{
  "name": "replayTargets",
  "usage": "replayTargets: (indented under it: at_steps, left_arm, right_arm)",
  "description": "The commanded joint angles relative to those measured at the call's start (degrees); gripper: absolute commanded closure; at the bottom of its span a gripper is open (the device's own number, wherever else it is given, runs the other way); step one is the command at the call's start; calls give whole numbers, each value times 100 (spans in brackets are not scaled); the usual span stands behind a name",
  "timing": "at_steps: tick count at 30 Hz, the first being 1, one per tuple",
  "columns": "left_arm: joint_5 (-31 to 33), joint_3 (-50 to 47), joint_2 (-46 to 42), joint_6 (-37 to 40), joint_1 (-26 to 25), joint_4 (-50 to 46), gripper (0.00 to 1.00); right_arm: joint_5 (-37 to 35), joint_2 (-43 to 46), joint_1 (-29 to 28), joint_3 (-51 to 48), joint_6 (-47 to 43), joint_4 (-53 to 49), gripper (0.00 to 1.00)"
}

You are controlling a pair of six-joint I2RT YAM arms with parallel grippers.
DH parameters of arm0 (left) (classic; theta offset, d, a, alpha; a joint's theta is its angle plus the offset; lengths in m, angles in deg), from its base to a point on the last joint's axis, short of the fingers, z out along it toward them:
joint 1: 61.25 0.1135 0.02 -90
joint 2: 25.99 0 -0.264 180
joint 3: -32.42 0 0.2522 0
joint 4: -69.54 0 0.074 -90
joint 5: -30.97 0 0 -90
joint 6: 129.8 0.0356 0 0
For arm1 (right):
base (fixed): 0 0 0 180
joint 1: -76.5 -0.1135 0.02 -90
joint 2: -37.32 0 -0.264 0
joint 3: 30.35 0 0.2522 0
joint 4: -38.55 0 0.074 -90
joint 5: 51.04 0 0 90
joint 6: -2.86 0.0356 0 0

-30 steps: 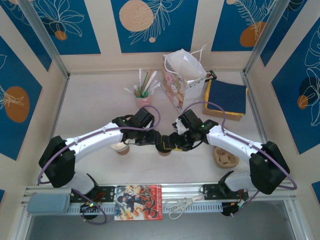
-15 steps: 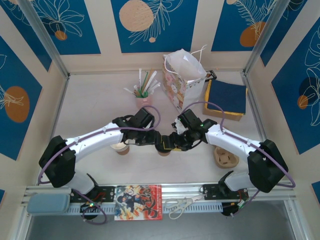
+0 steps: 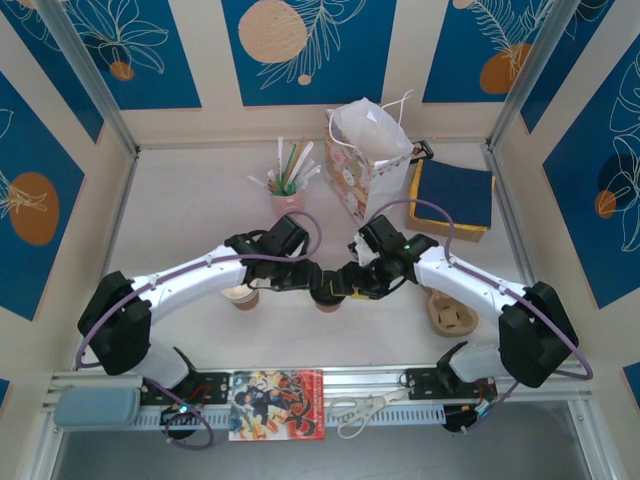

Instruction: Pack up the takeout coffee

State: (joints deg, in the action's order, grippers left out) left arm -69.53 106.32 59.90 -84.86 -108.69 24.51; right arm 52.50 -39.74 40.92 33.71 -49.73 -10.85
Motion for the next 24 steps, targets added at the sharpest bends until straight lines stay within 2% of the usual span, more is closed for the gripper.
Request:
replayTargets:
  at_steps: [1,9,16,24]
  left_arm:
    - [163,-134,227,111,-46,-540,56]
    - [136,-120,270,116,-64,-521,57]
    - [146,-153,307,97,-81,-494,58]
    - [163,-110,304,94,-96,-503,58]
  right_arm:
    - [136,239,173,65,-94,-178,43]
    - [333,-24,261,-73,-152,21,54]
    - [208,-242,257,-299,-156,-43,63]
    - [35,-238,259,-435,-137,-163,63]
